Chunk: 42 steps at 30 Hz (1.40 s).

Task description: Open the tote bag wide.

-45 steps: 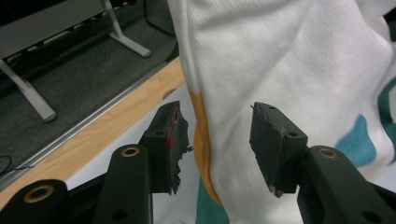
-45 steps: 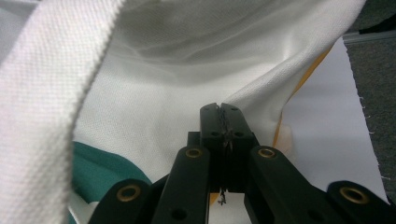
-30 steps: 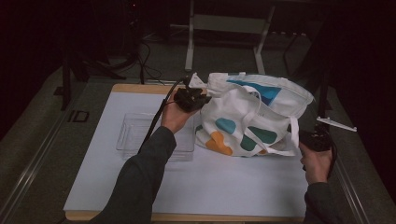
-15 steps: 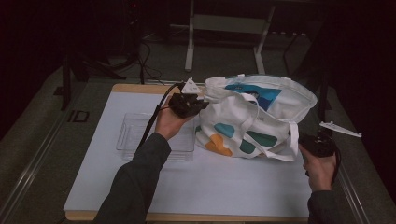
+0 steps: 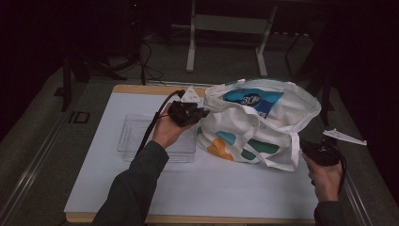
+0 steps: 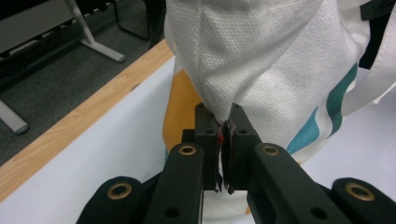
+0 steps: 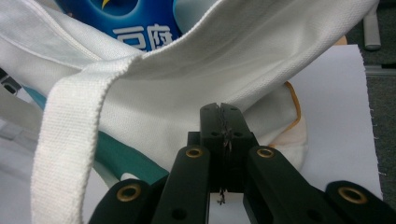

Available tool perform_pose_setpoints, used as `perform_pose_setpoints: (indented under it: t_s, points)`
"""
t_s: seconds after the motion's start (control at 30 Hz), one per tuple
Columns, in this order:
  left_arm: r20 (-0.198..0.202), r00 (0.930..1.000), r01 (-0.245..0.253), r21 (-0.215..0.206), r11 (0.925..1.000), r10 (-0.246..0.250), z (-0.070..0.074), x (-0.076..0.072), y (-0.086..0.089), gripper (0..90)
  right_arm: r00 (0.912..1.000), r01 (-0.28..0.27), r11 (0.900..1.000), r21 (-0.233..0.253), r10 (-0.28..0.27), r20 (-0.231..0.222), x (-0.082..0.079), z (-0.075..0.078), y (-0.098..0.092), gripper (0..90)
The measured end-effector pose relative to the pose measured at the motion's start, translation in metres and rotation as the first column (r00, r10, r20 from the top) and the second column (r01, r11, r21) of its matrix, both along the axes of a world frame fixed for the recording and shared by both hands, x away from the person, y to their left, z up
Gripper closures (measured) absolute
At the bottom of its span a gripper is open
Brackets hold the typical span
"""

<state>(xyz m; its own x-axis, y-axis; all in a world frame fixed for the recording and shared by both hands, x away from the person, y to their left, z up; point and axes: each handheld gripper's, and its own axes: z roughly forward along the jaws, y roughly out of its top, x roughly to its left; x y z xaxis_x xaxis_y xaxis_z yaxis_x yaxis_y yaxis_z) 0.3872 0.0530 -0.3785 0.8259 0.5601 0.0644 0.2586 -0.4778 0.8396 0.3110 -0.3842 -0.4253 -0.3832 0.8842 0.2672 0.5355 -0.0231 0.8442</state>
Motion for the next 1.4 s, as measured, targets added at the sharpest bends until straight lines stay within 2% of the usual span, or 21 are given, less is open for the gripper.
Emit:
perform_pose_setpoints:
  t_s: [0.13,0.4,0.83,1.03,1.23,1.4]
  points:
    - [0.001,1.0,0.008,0.019,0.9998,-0.008,-0.003,-0.005,0.0,85.9,0.9998,-0.018,1.0,-0.006,0.018,-0.01,-0.004,-0.003,0.0,89.8]
    - [-0.009,0.9995,0.03,0.059,0.9978,-0.03,-0.012,-0.01,-0.002,85.9,0.9982,-0.053,0.997,-0.048,0.052,-0.031,-0.01,-0.01,0.0,89.7]
    - [-0.051,0.9981,0.04,0.106,0.9935,-0.035,-0.035,-0.013,-0.001,86.3,0.992,-0.111,0.986,-0.121,0.103,-0.074,-0.013,-0.023,0.004,89.4]
    - [-0.071,0.9973,0.027,0.166,0.9857,-0.015,-0.051,-0.011,-0.005,86.4,0.9895,-0.111,0.98,-0.165,0.093,-0.11,-0.009,-0.033,0.01,89.2]
    - [-0.103,0.9946,0.011,0.172,0.985,0.007,-0.061,-0.005,-0.006,86.4,0.9866,-0.106,0.979,-0.172,0.082,-0.142,-0.004,-0.044,0.011,89.2]
    - [-0.127,0.9918,0.017,0.198,0.9801,0.008,-0.067,-0.001,-0.01,86.4,0.982,-0.104,0.979,-0.178,0.073,-0.174,-0.001,-0.054,0.011,89.3]
